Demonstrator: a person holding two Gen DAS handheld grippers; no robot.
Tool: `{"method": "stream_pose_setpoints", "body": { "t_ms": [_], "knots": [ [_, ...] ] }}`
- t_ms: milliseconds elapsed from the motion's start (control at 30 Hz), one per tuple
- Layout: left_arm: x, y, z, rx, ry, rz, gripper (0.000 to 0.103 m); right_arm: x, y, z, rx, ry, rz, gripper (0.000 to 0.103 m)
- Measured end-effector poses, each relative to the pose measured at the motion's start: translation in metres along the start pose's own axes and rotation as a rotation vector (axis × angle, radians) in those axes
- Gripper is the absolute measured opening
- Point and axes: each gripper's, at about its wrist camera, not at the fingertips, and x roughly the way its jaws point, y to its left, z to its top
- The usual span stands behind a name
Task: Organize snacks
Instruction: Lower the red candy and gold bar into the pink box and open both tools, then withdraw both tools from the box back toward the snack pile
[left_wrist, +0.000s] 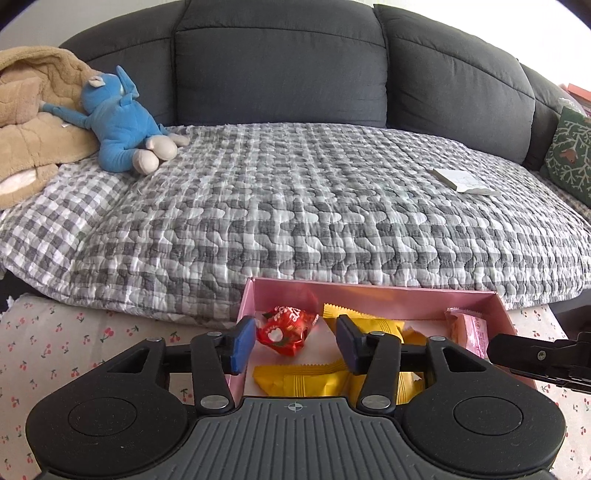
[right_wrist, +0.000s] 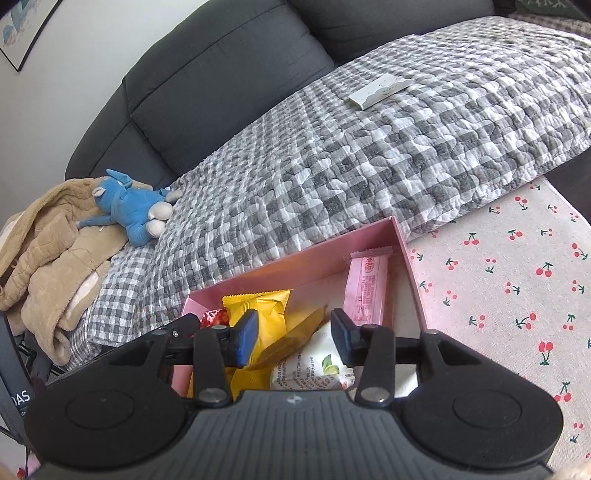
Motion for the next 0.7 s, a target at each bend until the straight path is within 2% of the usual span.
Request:
{"method": "stream_pose_setpoints", "body": {
  "t_ms": [200,533,700],
  "knots": [
    [-0.016,0.002,-0.007,0.001,-0.003,-0.006,0.067,-0.014,0.004,-0.006,-0.034,-0.004,-0.017,0.054],
    [-0.056,0.013,-0.026,0.008,-0.016,-0.023,0.079,-0.047,0.018,-0.024,-0.113,-0.008,-0.049,0.065],
    [-0.074,0.021,-0.042,0.051,-0.019,-0.008,0.082,-0.059,0.027,-0.035,-0.175,-0.008,-0.073,0.068]
  ]
}}
